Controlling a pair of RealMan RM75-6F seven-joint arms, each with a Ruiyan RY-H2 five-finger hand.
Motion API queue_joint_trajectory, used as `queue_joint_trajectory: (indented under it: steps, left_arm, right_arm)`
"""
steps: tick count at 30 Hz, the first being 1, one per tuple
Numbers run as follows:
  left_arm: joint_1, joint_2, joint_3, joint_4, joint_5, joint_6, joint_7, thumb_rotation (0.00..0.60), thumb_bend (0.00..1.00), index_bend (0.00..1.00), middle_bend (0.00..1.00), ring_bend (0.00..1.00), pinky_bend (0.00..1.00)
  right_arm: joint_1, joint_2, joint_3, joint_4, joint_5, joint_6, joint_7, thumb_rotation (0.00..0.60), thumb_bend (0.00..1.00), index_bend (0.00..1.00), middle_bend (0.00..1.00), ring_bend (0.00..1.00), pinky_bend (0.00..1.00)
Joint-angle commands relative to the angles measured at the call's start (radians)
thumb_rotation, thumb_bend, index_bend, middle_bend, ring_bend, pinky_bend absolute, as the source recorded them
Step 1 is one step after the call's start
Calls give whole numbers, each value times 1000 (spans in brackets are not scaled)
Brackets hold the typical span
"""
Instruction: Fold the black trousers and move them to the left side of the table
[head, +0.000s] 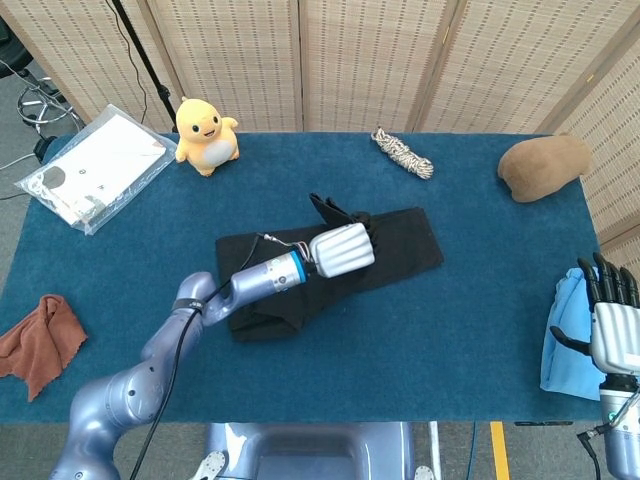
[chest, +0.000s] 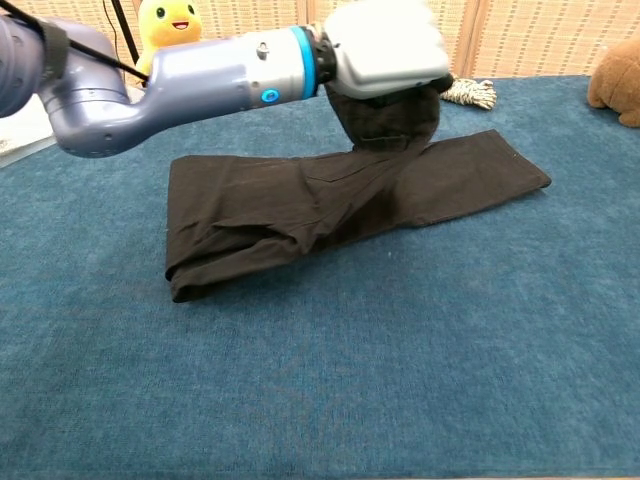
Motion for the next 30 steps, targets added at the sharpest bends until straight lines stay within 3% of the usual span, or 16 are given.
queue_joint_trajectory:
  steps: [1,4,5,7,8,9,12,17,22,25,30]
  left_arm:
    - [-29,-26,-6,21,-10,-32,11,600,736,807,568,458,482]
    - [-49,-51,-14,36,-23,-57,18,600,720,778,543,424,482]
    - [-54,-60,-18,44,-29,-65,25,600,700,713,484,368,459]
    - [-62,-85,-34,62,-50,-77,53,600,644,489,278,198,332]
    - [-60,-97,-52,66,-72,-97,62,600,593,296,120,79,212]
    - [-61,-103,-60,67,-83,-102,71,600,557,177,45,26,150]
    - [-59,-106,-72,65,-102,-106,86,600,505,7,0,0,91]
    - [-52,-102,-98,53,-140,-129,100,600,467,0,0,0,41]
    - [-33,-74,-107,14,-160,-123,69,600,282,0,0,0,4]
    - [-13,-44,-91,-12,-149,-89,32,600,215,0,0,0,4]
    - [44,26,-47,-61,-113,1,-40,600,201,0,0,0,3]
  right_arm:
    - [0,1,3,2,5,-2,4,600,0,41,0,0,0]
    - [-1,3,5,5,9,-5,8,600,0,41,0,0,0]
    - [-1,3,5,6,10,-6,10,600,0,41,0,0,0]
    - [-2,6,6,8,14,-9,17,600,0,41,0,0,0]
    - [-2,7,5,9,12,-9,18,600,0,41,0,0,0]
    - [-3,7,4,9,11,-9,19,600,0,41,0,0,0]
    - [-3,7,3,7,9,-8,18,600,0,41,0,0,0]
    - [-2,6,0,3,5,-8,14,600,0,41,0,0,0]
    - [-1,2,-3,1,3,-12,8,600,0,41,0,0,0]
    - [0,0,-5,1,3,-16,8,600,0,41,0,0,0]
    - [3,-7,-10,3,1,-23,4,600,0,39,0,0,0]
